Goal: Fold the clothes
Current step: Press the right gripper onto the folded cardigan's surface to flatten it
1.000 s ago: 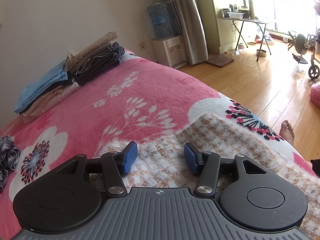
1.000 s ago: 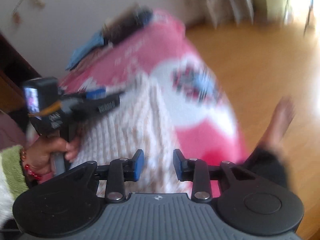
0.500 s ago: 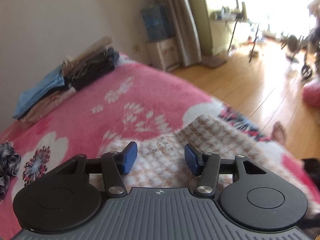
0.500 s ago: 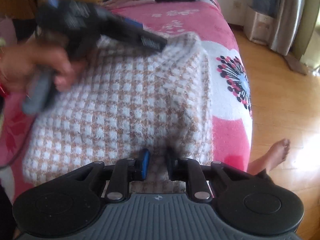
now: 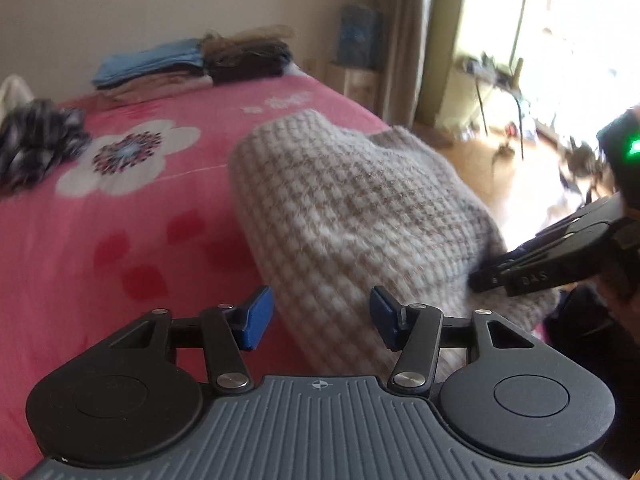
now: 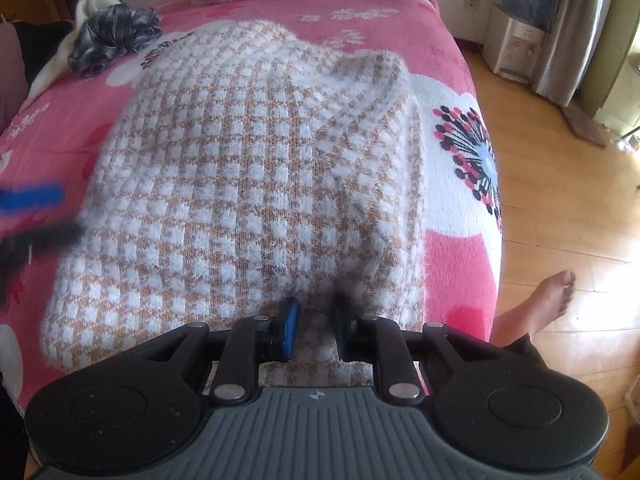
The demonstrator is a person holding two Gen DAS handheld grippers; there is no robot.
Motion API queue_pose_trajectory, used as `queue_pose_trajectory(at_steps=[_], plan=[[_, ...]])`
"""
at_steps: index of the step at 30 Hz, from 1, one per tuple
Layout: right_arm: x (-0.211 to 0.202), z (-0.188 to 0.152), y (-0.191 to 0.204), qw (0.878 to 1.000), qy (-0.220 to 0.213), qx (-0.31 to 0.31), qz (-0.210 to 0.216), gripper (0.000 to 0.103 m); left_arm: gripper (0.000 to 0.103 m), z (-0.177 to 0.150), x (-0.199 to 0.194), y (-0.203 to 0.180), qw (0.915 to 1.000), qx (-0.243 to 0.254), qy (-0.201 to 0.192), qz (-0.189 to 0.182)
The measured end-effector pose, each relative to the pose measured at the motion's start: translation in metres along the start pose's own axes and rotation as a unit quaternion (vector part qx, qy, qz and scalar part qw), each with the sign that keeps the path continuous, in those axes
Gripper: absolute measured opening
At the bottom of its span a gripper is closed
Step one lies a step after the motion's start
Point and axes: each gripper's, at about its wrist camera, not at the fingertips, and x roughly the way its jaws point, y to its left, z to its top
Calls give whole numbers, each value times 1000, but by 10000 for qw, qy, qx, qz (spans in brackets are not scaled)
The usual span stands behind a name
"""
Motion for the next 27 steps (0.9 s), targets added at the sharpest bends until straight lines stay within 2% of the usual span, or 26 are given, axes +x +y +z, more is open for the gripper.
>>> queue_pose_trajectory(at_steps=[3,7,11,18,19,23,26,27], plan=[[0,0,1,10000,16,46,-56,20,53,5,-8,0,9999,-70,-104,-101],[1,2,4,9998,62,116,-147,20,53,3,-21,-4,9993,99,-165,-324],[3,2,8,9996,85,98,-261,20,53,-28,-6,-12,9984,538,93,-177],[-4,10,23,9980,184,-127,-596,19,53,-30,-3,-9,9983,545,119,-180],[-11,15,28,9975,153,-207,-655,19,53,-32,-4,-8,9984,530,102,-189],[-54,32,57,9925,-650,-724,-743,19,53,-33,-4,-3,9985,451,99,-277],[-48,40,73,9876,-798,-1030,-871,19,53,-35,-4,-4,9981,497,79,-368],[-32,37,67,9890,-700,-961,-875,19,53,-35,-4,-4,9978,520,70,-398]])
